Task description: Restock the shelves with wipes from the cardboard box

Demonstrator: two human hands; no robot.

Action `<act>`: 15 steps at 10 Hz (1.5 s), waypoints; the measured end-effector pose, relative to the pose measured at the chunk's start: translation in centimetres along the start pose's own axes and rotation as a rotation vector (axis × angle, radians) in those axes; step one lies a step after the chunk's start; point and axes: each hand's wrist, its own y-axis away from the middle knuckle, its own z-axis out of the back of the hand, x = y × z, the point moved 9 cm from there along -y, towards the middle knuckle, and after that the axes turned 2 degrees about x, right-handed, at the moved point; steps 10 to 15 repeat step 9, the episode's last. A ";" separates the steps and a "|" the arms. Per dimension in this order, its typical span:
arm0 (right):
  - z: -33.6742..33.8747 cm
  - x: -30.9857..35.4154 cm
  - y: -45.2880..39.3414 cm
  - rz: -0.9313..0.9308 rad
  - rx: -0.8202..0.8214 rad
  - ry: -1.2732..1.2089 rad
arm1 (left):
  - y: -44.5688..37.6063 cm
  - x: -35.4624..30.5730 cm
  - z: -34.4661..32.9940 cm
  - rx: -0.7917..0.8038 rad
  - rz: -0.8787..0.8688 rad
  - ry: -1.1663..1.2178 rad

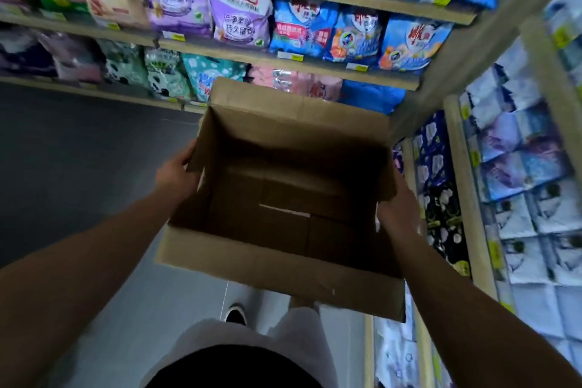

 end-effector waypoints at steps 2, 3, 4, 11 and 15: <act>-1.9 0.1 -14.7 0.014 0.044 -0.014 | -9.9 -4.8 -5.5 -0.022 0.059 0.009; -3.0 -0.5 -21.8 -0.011 0.095 -0.001 | -14.6 -7.0 -8.1 -0.032 0.091 0.015; -4.4 -0.6 -27.5 -0.046 0.110 0.013 | -19.0 -8.0 -10.9 -0.043 0.121 0.022; -28.3 -12.7 -42.4 -0.262 0.145 0.224 | -41.8 5.9 -35.5 0.098 0.088 -0.016; -28.3 -12.7 -42.4 -0.262 0.145 0.224 | -41.8 5.9 -35.5 0.098 0.088 -0.016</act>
